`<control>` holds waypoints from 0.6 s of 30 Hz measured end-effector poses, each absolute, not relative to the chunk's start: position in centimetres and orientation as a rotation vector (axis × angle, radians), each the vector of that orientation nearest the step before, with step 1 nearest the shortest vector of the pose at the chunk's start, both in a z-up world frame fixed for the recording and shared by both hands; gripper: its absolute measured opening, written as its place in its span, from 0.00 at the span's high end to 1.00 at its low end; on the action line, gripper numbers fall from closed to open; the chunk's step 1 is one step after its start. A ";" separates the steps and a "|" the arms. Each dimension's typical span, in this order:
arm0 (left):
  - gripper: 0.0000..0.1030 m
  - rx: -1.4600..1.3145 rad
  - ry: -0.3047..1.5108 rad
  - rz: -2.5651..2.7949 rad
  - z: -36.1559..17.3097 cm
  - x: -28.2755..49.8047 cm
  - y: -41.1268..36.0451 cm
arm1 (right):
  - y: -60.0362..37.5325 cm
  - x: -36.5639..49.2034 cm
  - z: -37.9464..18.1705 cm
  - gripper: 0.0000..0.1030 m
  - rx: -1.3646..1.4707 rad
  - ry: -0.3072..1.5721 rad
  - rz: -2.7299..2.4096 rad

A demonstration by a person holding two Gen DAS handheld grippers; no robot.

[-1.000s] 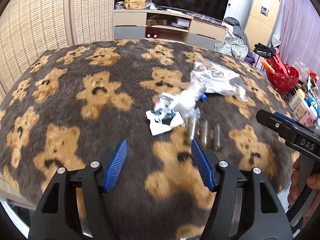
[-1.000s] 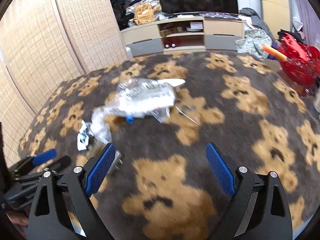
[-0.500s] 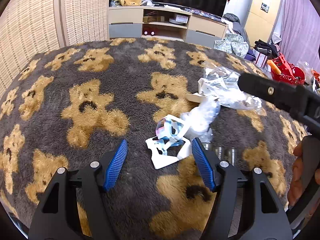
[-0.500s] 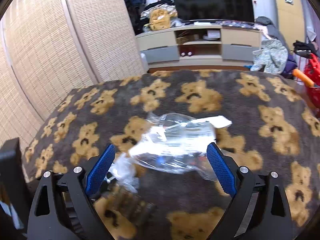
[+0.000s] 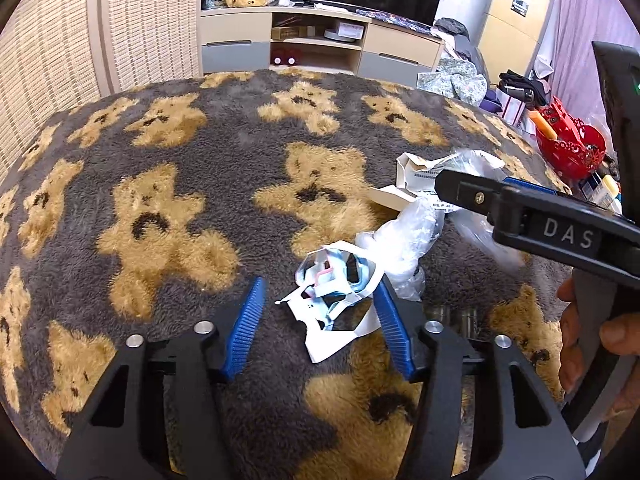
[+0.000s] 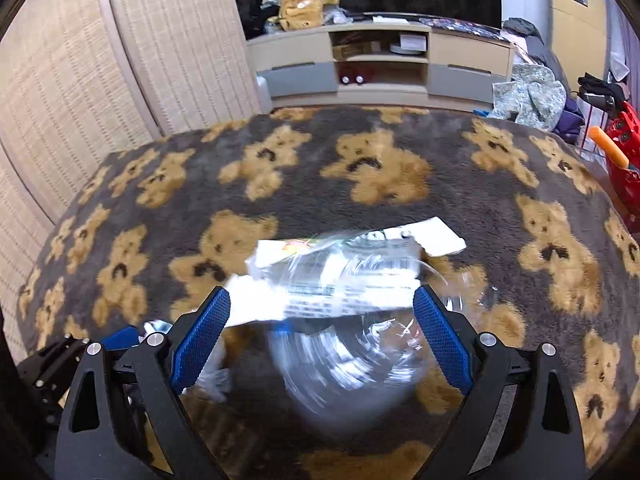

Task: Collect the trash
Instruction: 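Grasp the clear plastic bag with the right tool while the left tool grasps a white-blue paper scrap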

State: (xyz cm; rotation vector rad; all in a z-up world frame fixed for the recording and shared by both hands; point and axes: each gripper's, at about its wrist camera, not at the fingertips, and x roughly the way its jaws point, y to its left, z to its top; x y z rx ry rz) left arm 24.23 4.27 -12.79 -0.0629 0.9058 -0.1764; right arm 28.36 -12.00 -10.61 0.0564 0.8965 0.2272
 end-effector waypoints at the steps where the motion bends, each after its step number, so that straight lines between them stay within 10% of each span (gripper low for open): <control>1: 0.53 -0.061 0.910 -0.179 -12.9 24.3 4.2 | -12.1 28.4 -10.9 0.10 0.050 0.909 0.223; 10: 0.68 -0.050 0.939 -0.185 -13.7 24.0 3.9 | -14.9 26.8 -12.1 0.19 0.055 0.941 0.222; 18: 0.85 -0.036 0.937 -0.187 -13.4 23.5 3.8 | -15.6 25.3 -12.9 0.74 0.003 0.982 0.247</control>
